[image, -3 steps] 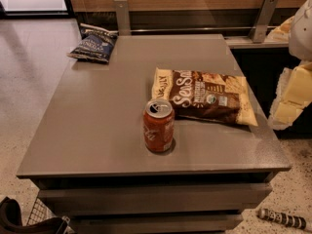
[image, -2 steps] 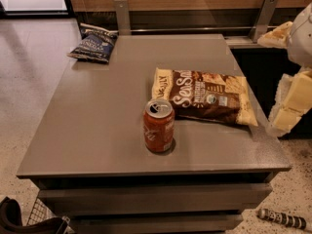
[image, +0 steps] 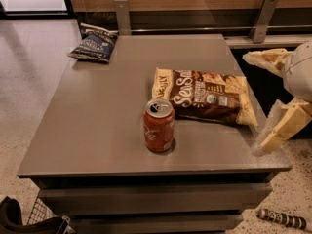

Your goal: Move coke can near blue chip bag

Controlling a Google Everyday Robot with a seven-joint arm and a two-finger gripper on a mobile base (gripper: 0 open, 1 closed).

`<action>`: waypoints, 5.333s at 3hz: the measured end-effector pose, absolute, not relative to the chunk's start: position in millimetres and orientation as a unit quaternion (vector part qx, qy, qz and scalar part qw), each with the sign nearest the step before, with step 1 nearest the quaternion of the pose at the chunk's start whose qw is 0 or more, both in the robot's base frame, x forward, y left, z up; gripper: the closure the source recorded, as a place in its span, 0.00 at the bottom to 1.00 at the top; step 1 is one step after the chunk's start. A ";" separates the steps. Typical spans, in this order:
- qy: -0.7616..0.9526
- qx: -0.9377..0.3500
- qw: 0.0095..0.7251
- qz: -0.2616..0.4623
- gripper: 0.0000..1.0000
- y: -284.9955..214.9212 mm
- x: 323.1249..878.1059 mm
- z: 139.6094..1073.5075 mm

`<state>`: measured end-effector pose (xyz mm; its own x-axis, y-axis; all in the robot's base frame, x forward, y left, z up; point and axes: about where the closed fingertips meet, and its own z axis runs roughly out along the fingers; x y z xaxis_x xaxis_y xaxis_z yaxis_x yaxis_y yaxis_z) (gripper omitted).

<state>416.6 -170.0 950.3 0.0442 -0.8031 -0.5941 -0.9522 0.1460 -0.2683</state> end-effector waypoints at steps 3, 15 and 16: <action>0.600 -0.534 0.492 0.336 0.00 -88.4 422.9 932.6; 0.552 -0.510 0.516 0.411 1.00 -2.6 430.4 881.5; 0.553 -0.506 0.514 0.416 1.00 -3.7 445.5 892.5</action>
Offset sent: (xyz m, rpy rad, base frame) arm 0.0093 0.0907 -0.0109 0.7111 0.0110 0.1106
